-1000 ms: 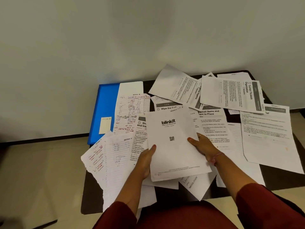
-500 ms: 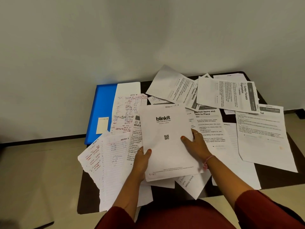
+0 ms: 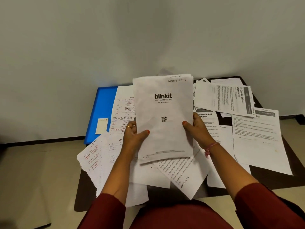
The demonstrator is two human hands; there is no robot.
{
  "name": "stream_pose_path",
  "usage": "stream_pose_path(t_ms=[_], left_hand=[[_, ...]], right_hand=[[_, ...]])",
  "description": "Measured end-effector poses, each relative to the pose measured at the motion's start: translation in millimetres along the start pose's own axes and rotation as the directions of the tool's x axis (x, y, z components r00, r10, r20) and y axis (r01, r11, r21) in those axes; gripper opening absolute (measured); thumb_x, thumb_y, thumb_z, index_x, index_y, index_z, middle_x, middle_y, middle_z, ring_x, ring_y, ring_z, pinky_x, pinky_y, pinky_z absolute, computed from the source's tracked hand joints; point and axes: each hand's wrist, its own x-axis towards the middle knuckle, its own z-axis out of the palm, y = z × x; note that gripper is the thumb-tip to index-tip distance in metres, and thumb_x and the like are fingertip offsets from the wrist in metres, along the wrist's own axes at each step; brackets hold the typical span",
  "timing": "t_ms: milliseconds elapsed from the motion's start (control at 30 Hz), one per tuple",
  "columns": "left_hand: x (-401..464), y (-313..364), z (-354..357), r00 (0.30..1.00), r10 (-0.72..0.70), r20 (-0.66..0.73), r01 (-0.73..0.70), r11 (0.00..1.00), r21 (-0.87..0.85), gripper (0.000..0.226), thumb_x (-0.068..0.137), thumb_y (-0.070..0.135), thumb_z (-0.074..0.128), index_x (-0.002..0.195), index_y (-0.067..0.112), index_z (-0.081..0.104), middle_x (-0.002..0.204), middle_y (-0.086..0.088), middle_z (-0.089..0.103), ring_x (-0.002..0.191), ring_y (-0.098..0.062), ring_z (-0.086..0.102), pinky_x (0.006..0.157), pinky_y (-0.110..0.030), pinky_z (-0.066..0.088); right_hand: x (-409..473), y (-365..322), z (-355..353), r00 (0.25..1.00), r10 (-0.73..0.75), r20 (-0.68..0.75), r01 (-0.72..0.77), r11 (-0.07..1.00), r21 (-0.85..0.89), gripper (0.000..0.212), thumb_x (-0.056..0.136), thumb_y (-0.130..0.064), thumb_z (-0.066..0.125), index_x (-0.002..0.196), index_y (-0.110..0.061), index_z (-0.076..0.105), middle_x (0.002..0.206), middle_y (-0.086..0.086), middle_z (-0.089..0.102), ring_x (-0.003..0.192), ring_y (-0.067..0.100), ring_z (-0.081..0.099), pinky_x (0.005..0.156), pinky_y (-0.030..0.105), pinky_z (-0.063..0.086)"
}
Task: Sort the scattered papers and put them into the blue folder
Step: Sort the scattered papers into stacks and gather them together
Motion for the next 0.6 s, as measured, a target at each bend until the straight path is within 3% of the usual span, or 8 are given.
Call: stream_pose_path(t_ms=[67,100,233,467,600], left_hand=[[0,20,7,0.998,0.062,-0.03,-0.06,0.997,0.047,0.045,0.081,-0.003,0.068,0.113,0.017,0.044,0.101,0.005,0.064,0.084,-0.007,0.063,0.068,-0.021,0.052],[0,27,11,0.994,0.09,-0.054,-0.086,0.993,0.082,0.044,0.083,0.001,0.068,0.114,0.019,0.044,0.102,0.007,0.061,0.085,-0.005,0.06,0.074,-0.022,0.051],[-2,39,24,0.977,0.165,-0.136,-0.137,0.972,0.193,0.051,0.088,0.015,0.066,0.132,0.015,0.041,0.123,0.002,0.049,0.109,-0.015,0.047,0.096,-0.032,0.041],[-5,34,30,0.961,0.233,-0.149,-0.205,0.962,0.182,0.044,0.089,0.011,0.065,0.126,0.017,0.043,0.114,0.007,0.049,0.102,-0.01,0.048,0.084,-0.02,0.042],[-4,22,25,0.953,0.21,-0.22,-0.186,0.975,0.124,0.044,0.084,0.013,0.071,0.119,0.02,0.046,0.115,0.003,0.054,0.106,-0.018,0.053,0.091,-0.031,0.047]], right_hand=[[3,-8,1,0.999,-0.046,0.002,0.046,0.999,0.002,0.039,0.095,-0.004,0.052,0.13,-0.017,0.042,0.127,0.004,0.057,0.119,0.021,0.055,0.104,0.039,0.043],[4,-11,2,0.998,-0.065,0.004,0.065,0.998,-0.004,0.036,0.095,-0.006,0.052,0.127,-0.02,0.043,0.125,0.001,0.058,0.118,0.02,0.055,0.104,0.039,0.044],[8,-22,11,0.992,-0.128,0.005,0.128,0.992,-0.009,0.033,0.097,-0.011,0.05,0.123,-0.028,0.041,0.124,-0.004,0.056,0.118,0.017,0.053,0.106,0.041,0.041],[12,-17,19,0.992,-0.124,-0.036,0.125,0.992,0.031,0.044,0.095,-0.011,0.053,0.135,-0.014,0.035,0.137,0.007,0.049,0.127,0.021,0.047,0.111,0.041,0.035],[10,-14,20,0.991,-0.128,-0.03,0.129,0.991,0.039,0.035,0.095,-0.006,0.052,0.127,-0.011,0.038,0.132,0.009,0.05,0.124,0.021,0.049,0.11,0.04,0.037]])
